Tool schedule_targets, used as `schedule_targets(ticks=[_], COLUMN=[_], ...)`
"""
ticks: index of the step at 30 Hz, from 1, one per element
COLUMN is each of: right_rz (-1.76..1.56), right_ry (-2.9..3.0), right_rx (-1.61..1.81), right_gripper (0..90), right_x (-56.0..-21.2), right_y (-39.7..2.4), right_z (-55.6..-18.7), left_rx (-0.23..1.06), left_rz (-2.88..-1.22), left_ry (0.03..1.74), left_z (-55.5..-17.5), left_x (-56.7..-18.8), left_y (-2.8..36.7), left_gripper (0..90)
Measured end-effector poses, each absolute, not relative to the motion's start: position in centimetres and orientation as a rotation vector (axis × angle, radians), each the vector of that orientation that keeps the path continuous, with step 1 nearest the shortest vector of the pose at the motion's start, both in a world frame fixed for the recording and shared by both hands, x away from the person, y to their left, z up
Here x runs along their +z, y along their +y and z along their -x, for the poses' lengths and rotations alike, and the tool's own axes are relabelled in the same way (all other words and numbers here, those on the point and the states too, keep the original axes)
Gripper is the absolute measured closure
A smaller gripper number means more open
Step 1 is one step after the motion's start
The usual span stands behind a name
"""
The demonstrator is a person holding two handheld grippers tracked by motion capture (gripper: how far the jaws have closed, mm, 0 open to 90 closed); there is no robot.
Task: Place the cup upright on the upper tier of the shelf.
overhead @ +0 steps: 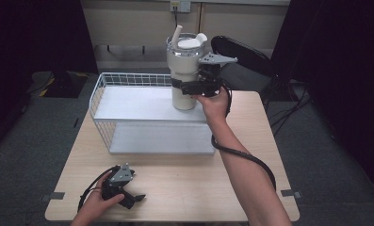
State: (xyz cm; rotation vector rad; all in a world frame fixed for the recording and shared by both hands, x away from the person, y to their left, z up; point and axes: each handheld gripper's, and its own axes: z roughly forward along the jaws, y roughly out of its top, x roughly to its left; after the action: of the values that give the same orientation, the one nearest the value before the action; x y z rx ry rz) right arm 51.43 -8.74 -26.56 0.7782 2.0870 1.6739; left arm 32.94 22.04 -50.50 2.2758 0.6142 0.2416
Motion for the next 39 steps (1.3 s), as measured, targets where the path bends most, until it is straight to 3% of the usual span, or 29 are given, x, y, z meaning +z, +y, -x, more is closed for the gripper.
schedule_targets(ticks=[39], right_rz=[-0.715], right_ry=[2.124], right_rx=[1.622], right_gripper=[8.7], right_x=[-28.1], right_y=[-9.0], right_z=[-50.9], left_rx=[0.241], left_rz=[-2.275], left_ry=[0.614], left_z=[-32.9], left_x=[-50.5], left_y=[22.0], left_gripper=[0.0])
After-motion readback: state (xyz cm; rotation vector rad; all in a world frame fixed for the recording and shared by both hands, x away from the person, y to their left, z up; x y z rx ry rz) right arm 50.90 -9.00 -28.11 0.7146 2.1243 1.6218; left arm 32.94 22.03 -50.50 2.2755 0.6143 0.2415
